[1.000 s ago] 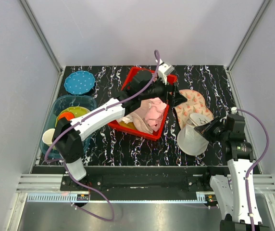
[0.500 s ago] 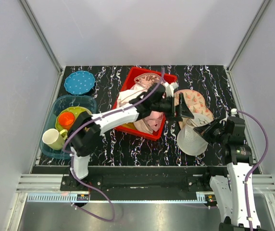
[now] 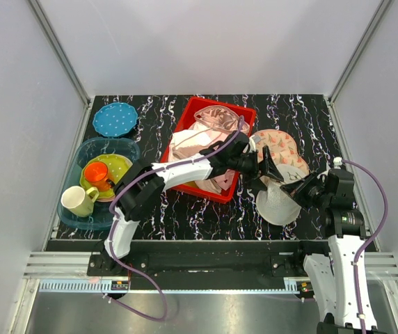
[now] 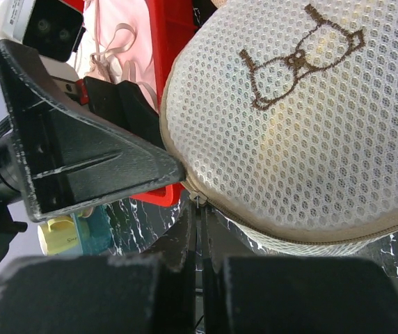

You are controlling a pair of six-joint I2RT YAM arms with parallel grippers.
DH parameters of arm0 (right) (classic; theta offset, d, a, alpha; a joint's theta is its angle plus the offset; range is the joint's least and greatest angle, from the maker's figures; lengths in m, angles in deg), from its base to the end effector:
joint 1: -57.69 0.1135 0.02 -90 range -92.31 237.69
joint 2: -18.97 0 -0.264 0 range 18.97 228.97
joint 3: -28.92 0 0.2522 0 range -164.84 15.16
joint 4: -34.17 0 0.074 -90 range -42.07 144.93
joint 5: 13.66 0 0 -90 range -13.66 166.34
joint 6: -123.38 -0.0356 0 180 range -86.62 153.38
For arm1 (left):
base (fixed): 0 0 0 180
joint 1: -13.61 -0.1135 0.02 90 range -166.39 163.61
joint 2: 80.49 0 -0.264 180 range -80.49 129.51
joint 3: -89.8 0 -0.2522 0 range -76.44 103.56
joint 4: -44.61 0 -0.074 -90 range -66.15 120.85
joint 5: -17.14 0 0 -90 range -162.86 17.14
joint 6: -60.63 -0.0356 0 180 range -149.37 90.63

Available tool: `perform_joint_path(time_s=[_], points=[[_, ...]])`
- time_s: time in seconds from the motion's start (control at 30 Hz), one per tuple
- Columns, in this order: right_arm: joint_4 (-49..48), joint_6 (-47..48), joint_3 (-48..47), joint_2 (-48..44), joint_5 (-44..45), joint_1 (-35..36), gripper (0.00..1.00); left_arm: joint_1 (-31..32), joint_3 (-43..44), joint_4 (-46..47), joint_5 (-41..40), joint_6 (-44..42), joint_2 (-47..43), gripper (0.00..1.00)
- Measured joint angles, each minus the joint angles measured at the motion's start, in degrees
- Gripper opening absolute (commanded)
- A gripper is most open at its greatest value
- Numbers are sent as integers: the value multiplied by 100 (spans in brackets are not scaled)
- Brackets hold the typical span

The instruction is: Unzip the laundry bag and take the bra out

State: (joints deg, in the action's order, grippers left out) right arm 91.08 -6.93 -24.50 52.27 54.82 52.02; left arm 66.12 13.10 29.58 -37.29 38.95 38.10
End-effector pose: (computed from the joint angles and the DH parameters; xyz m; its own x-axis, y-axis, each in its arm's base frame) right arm 0.1226 0.0009 0.2810 -0.5841 0.6628 -0.4686 0.2327 0.6898 0.6856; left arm 0.2748 -0.3923 0.2268 -0.9972 0.0582 -0.0460 0.0658 0.4079 -0.9106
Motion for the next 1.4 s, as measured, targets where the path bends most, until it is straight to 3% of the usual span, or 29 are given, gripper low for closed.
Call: perform_joint_path(time_s=[0.03, 0.13, 0.37, 0.47, 0.5, 0.8, 1.03, 1.4], points=[[2, 13, 2, -2, 2, 0, 0, -2, 2, 24, 4, 59, 31, 67], [20, 37, 15, -4, 2, 0, 0, 0, 2, 103, 9, 177, 55, 54], [140, 57, 70, -114, 2, 0, 0, 2, -15, 354, 11, 321, 55, 40], [186, 61, 70, -144, 4, 0, 0, 4, -33, 452, 22, 374, 55, 18], [199, 63, 70, -151, 4, 0, 0, 4, -35, 481, 26, 413, 55, 0], [376, 92, 68, -240, 107, 0, 0, -96, -107, 643, 138, 457, 52, 0], [573, 79, 68, -509, 153, 0, 0, -787, 24, 149, 236, 76, 39, 0], [623, -35, -264, -671, 63, 0, 0, -994, 1626, -841, 455, -487, 275, 2]])
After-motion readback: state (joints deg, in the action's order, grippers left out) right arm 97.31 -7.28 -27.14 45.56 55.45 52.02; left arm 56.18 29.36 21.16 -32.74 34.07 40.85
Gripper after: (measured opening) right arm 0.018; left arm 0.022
